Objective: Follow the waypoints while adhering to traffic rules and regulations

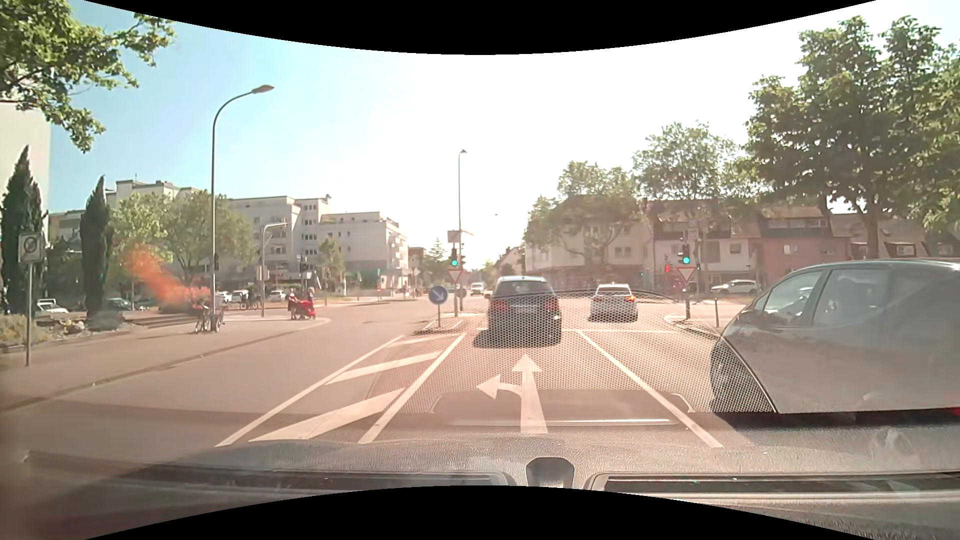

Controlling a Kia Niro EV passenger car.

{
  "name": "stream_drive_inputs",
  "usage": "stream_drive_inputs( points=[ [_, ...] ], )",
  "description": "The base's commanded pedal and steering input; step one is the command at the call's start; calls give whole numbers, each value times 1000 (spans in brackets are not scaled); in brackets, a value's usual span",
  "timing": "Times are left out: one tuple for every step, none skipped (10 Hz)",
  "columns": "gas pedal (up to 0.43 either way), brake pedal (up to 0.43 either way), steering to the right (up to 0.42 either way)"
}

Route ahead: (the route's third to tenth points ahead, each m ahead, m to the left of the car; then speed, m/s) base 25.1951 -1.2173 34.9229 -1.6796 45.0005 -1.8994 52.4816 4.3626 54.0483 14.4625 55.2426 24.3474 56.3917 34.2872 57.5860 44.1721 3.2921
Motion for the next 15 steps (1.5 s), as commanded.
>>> stream_drive_inputs(
  points=[
    [110,0,-1],
    [110,0,-1],
    [110,0,-1],
    [110,0,-1],
    [110,0,-1],
    [110,0,-1],
    [110,0,-1],
    [110,0,-1],
    [110,0,-1],
    [110,0,-1],
    [110,0,-1],
    [110,0,-1],
    [110,0,0],
    [87,0,2],
    [79,0,3]
  ],
)
